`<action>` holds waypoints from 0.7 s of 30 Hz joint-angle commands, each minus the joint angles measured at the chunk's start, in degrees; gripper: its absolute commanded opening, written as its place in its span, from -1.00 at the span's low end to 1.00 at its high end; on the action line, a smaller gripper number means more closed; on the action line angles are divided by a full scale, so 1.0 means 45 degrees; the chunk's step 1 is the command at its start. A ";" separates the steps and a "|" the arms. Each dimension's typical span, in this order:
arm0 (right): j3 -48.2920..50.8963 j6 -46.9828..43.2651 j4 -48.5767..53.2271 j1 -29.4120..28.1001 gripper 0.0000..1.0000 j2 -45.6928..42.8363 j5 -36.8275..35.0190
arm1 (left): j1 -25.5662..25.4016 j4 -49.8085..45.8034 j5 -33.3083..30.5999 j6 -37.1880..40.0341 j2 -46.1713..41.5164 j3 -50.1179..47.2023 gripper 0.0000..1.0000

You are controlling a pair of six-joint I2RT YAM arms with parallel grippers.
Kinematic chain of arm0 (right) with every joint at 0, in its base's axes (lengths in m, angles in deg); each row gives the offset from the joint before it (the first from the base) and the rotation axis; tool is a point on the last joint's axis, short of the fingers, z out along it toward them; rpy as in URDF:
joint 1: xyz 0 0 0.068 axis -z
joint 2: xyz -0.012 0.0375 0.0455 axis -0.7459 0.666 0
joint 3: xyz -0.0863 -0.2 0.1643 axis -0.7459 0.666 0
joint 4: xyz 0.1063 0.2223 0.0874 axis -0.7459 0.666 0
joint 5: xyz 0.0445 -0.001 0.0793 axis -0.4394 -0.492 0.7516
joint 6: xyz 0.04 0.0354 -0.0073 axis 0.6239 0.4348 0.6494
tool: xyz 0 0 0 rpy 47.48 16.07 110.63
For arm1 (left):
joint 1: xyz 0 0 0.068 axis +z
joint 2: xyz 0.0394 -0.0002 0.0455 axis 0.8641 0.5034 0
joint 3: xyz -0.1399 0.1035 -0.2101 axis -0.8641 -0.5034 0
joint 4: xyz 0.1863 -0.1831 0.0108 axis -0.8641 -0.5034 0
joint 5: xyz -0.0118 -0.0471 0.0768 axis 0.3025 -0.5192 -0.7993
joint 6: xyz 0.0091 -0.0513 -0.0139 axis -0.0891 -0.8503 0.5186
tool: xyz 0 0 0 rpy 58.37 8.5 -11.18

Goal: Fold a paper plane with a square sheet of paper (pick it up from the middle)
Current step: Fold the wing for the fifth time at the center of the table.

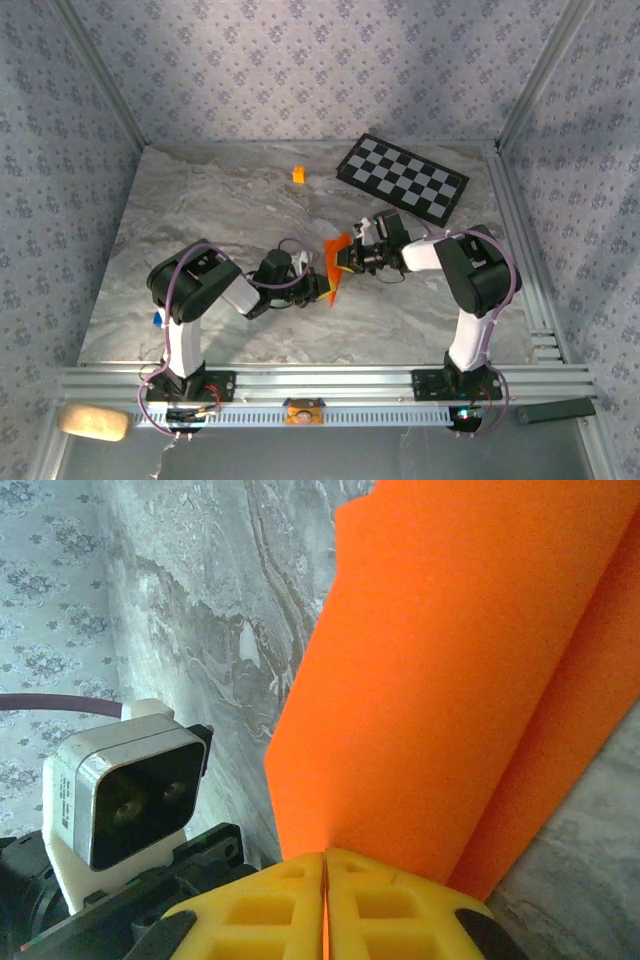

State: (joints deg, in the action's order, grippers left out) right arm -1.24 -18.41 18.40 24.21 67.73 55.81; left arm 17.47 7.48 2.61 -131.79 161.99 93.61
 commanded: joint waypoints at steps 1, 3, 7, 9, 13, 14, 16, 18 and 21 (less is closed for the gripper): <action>-0.0341 -0.0192 0.0002 -0.0052 -0.80 0.0240 0.0097 | 0.0117 -0.1693 -0.0545 0.0303 0.0787 -0.0500 -1.00; -0.0388 -0.0217 0.0111 -0.0052 -0.80 0.0302 -0.0007 | 0.0106 -0.1804 -0.0563 0.0286 0.0800 -0.0513 -1.00; -0.0488 -0.0222 0.0178 -0.0047 -0.80 0.0468 -0.0077 | 0.0109 -0.2051 -0.0496 0.0274 0.0857 -0.0422 -1.00; -0.0488 -0.0203 0.0208 -0.0043 -0.80 0.0536 -0.0123 | 0.0123 -0.2153 -0.0506 0.0278 0.0867 -0.0398 -1.00; -0.0506 -0.0269 0.0353 -0.0070 -0.80 0.0672 -0.0248 | 0.0127 -0.2499 -0.0497 0.0294 0.0863 -0.0329 -1.00; -0.0519 -0.0278 0.0386 -0.0067 -0.80 0.0711 -0.0297 | 0.0125 -0.2553 -0.0510 0.0298 0.0874 -0.0316 -1.00; -0.0501 -0.0313 0.0523 -0.0070 -0.80 0.0800 -0.0403 | 0.0148 -0.2718 -0.0535 0.0316 0.0861 -0.0305 -1.00; -0.0509 -0.0381 0.0665 -0.0080 -0.80 0.0867 -0.0498 | 0.0171 -0.2830 -0.0561 0.0317 0.0878 -0.0325 -1.00; -0.0545 -0.0539 0.1079 -0.0099 -0.81 0.1018 -0.0726 | 0.0179 -0.3001 -0.0622 0.0314 0.0855 -0.0324 -1.00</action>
State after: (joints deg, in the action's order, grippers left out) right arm -2.81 -19.02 19.58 24.07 70.44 54.90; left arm 17.78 5.98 2.90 -131.97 162.04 94.09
